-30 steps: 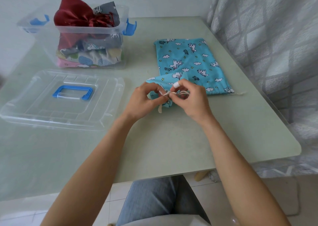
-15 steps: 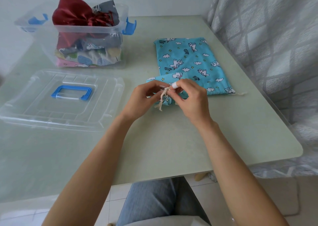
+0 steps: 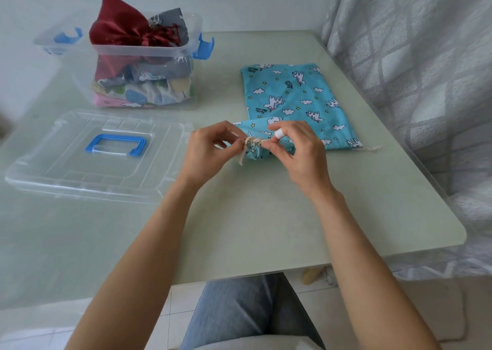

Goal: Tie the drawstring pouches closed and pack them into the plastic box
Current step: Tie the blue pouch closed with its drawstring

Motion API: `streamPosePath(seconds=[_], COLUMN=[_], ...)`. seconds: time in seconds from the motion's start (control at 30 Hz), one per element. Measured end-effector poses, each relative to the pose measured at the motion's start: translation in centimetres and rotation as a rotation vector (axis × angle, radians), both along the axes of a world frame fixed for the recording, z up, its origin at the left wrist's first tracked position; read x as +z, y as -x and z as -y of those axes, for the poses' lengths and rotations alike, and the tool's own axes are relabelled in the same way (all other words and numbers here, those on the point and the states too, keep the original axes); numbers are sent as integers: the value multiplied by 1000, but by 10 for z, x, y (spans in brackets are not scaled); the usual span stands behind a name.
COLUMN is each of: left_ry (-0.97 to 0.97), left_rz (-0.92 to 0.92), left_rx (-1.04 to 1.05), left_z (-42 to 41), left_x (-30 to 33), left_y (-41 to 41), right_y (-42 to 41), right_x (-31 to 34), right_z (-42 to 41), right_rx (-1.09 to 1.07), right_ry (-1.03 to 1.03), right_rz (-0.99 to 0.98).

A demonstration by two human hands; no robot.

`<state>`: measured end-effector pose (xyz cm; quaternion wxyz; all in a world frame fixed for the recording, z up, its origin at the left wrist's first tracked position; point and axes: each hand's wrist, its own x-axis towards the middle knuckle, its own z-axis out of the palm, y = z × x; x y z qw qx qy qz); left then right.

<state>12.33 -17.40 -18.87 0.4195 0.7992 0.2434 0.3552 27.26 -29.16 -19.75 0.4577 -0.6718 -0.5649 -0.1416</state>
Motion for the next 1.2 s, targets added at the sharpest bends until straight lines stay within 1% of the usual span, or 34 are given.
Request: streamPosePath(seconds=[0.07,0.13,0.17,0.23,0.33,0.37,0.4,0.47,0.53,0.6,0.67,0.77,0.87,0.93,1.0,1.03,1.13,1.2], left_ry=[-113,-300,-363,-392,-342,-320,-292,-196,-63,81,197,335,485,512,441,353,-5,-195], left_rz=[-41,-99,-127,-145,-170,-186,-197,-199,-200,-155,-38,90,161,168,136,105,37,11], left_rx=[56,108,123,158,202,197,174,76,-29,-80,-56,11,52,87,128,157,236,263], left_z=[3,7,7,10,14,15,15,15,17,23,30,40,47,47,45,44,40,35], left_x=[5,13,16,20,12,8,4,0,0,1,1,1,2,1,-1,-3,-8,-10], left_y=[3,5,6,10,16,18,20,25,28,27,24,18,11,8,7,7,7,8], right_y=[2,8,10,15,19,20,21,23,25,30,34,40,46,50,49,48,46,47], right_x=[0,1,0,0,-2,-3,-4,-2,0,2,2,-1,-6,-9,-10,-10,-5,-3], right_z=[1,6,9,14,21,24,27,33,37,38,38,37,35,35,35,36,36,37], right_rx=[-72,-138,-160,-186,-220,-215,-188,-81,13,67,106,111,106,101,97,99,109,130], right_ry=[18,28,37,69,145,167,186,202,165,124,92,58,50,58,83,104,156,151], right_rz=[94,115,111,100,183,191,155,-39,-251,-410,-533,-642,-707,-721,-685,-655,-568,-528])
